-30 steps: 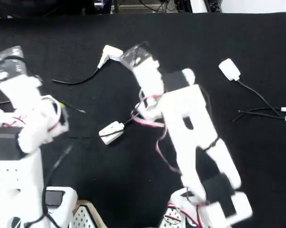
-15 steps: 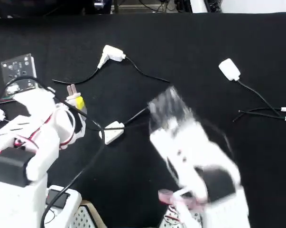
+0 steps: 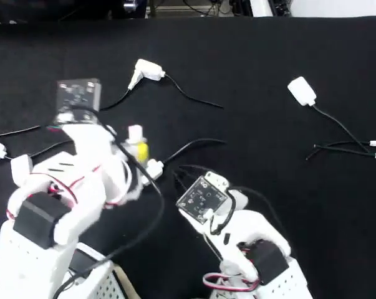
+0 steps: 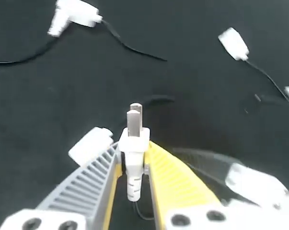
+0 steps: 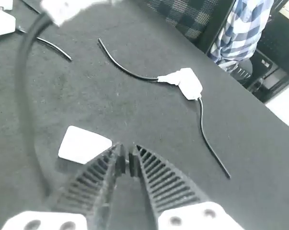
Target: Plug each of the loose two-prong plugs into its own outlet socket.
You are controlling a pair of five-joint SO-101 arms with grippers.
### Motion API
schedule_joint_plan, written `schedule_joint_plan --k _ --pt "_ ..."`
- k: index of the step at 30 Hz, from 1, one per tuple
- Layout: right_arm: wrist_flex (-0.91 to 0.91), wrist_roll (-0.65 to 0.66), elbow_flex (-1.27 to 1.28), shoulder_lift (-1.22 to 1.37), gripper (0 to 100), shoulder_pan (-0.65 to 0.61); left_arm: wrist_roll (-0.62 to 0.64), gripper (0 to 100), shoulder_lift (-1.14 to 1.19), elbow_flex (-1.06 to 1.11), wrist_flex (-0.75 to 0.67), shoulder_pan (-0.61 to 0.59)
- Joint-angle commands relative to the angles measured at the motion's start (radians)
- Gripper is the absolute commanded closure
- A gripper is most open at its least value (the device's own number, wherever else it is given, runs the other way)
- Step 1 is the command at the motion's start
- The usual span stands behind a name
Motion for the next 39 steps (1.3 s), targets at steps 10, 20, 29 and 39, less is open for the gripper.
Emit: schedule_joint_plan --k 10,20,29,39 --pt "-0.058 -0.048 0.015 -0.154 98.6 -0.034 -0.081 97 -0.015 0.151 -0.103 0.228" --pt "-0.098 -0.242 -0.033 -0.160 98.6 -0.061 -0.081 97 -0.015 0.165 -0.114 0.226" --pt "-0.106 -0.247 -0.035 -0.162 98.6 -0.089 -0.074 97 -0.017 0.231 -0.153 0.225" --pt "-0.097 -0.249 -0.068 -0.162 98.6 -0.089 -0.038 97 -0.278 0.501 -0.402 0.234"
